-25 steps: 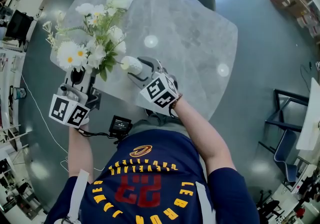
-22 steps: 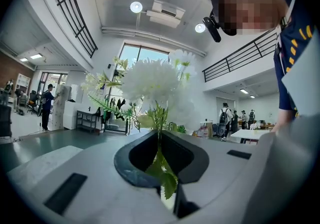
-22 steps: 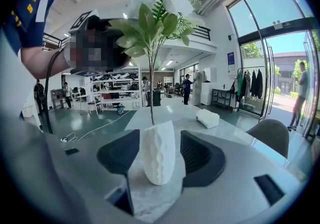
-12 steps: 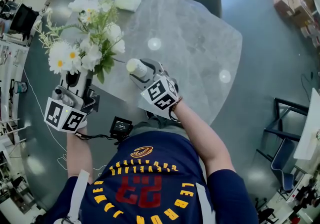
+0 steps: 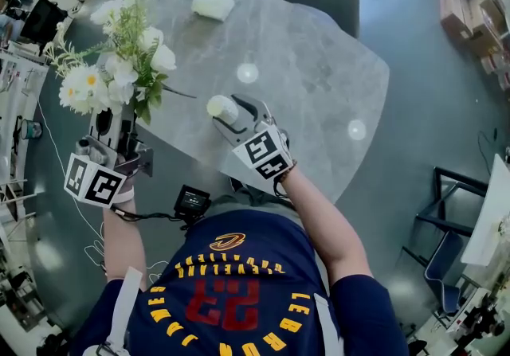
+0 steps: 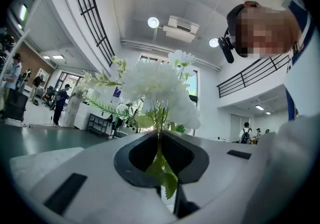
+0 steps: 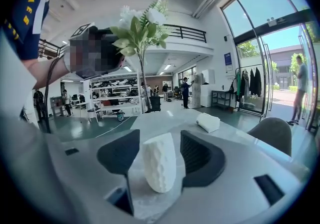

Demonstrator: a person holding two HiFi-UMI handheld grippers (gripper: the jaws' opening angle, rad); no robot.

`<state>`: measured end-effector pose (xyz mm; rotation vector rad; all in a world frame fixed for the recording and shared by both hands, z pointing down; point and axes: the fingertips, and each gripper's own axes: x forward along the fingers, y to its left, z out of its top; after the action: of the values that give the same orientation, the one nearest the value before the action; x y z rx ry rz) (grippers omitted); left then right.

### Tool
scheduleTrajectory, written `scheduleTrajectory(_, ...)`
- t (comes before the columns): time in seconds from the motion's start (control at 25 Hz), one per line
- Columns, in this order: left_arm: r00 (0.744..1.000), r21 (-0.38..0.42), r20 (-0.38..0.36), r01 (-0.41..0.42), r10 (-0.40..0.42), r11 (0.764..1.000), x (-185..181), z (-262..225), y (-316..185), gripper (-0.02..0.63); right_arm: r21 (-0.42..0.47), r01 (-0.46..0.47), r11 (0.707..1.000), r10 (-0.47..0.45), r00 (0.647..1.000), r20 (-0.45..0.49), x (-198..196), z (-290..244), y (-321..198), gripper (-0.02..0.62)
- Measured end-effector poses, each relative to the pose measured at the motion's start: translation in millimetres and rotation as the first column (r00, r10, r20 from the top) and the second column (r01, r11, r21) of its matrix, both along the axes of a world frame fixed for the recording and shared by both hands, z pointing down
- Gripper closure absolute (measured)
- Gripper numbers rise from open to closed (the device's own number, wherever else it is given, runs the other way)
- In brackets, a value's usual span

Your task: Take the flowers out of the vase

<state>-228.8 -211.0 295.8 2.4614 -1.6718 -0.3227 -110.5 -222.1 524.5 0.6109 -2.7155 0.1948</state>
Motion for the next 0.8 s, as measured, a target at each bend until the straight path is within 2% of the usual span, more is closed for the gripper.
scheduleTrajectory(0.24,0.996,-0.003,-0.077,0.049,-0.049,0.999,-34.6,-0.8,4.7,0.580,-0.027,-0.052,0.998,0.054,0.996,0.065,4.2,-19.0,-3.7,0.342)
scheduleTrajectory(0.44,0.989,-0.020,-0.128,0.070,-0.072,0.997,-47.4,3.5,4.6,0.580,-0.115,-0.079,0.990,0.095,0.986,0.139,12.5,-38.0,-7.8,0.344)
scheduleTrajectory(0.64,0.982,-0.034,-0.170,0.081,-0.086,0.996,-51.9,9.3,4.4,0.580,-0.157,-0.121,0.980,0.157,0.958,0.241,27.9,-68.6,-16.5,0.380)
scheduleTrajectory(0.8,0.979,-0.041,-0.182,0.088,-0.094,0.995,-53.6,11.3,2.9,0.580,-0.166,-0.162,0.973,0.209,0.922,0.325,49.1,-100.5,-26.3,0.403)
